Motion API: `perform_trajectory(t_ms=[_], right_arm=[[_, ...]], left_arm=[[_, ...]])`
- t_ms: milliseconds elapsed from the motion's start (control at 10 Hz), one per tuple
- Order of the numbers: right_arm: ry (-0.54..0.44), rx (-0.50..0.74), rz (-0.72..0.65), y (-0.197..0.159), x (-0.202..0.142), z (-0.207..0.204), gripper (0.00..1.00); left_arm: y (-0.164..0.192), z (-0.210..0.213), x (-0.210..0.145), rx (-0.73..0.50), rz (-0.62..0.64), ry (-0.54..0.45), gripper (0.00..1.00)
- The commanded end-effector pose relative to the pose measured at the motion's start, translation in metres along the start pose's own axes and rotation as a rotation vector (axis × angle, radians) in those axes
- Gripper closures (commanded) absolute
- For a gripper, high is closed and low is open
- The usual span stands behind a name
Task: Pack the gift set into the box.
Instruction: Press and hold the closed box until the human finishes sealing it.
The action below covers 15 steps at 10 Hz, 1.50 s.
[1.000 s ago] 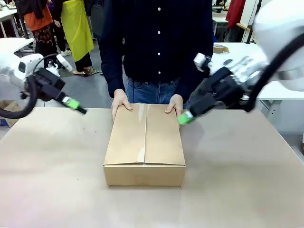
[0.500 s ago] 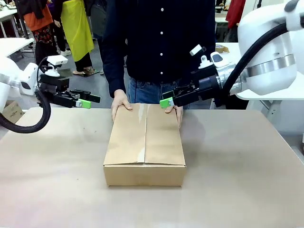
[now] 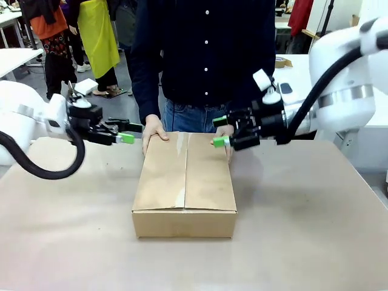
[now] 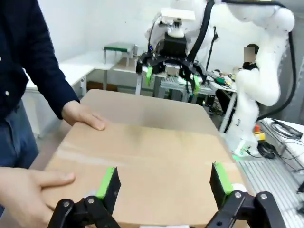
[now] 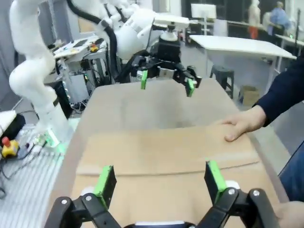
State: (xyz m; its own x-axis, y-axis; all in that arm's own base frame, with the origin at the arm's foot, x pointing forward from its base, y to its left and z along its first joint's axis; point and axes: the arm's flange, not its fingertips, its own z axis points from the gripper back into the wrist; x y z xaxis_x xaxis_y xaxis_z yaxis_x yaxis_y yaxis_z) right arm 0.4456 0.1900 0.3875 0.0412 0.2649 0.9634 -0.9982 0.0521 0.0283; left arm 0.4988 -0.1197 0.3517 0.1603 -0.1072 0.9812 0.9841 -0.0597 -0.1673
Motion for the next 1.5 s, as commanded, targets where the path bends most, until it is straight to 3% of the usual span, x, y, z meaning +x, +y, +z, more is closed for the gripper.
perform_trajectory(t_ms=[0,100,200,300,500,600,700,1000,1200,1400], right_arm=[[-0.018,0.138,0.059,-0.007,-0.045,-0.033,0.0],[0.063,0.136,0.094,-0.009,-0.05,-0.047,0.0],[-0.012,0.055,0.029,-0.001,-0.03,-0.013,0.0],[-0.012,0.055,0.029,-0.001,-0.03,-0.013,0.0],[-0.012,0.055,0.029,-0.001,-0.03,-0.013,0.0],[0.0,0.081,0.045,-0.004,-0.041,-0.02,0.0],[-0.008,-0.003,0.038,-0.014,-0.047,-0.029,0.0],[0.002,-0.07,-0.015,-0.03,-0.066,-0.042,0.0],[0.03,-0.06,-0.032,-0.039,-0.081,-0.055,0.0],[0.081,-0.088,-0.002,-0.046,-0.091,-0.056,0.0]], left_arm=[[0.012,-0.023,-0.029,0.026,-0.048,-0.04,0.0],[0.005,-0.03,-0.031,0.0,-0.08,-0.089,0.0],[-0.007,-0.025,-0.03,-0.042,-0.128,-0.02,0.0],[0.009,-0.026,-0.034,0.007,-0.031,-0.042,0.0],[0.009,-0.026,-0.034,0.007,-0.031,-0.042,0.0],[0.007,-0.03,-0.04,-0.004,-0.057,-0.04,0.0],[-0.002,-0.037,-0.043,0.032,-0.153,-0.041,0.0],[-0.022,-0.063,-0.055,0.048,-0.241,0.093,0.0],[-0.023,-0.074,-0.06,0.034,-0.221,0.144,0.0],[-0.019,-0.075,-0.061,0.115,-0.211,0.214,0.0]])
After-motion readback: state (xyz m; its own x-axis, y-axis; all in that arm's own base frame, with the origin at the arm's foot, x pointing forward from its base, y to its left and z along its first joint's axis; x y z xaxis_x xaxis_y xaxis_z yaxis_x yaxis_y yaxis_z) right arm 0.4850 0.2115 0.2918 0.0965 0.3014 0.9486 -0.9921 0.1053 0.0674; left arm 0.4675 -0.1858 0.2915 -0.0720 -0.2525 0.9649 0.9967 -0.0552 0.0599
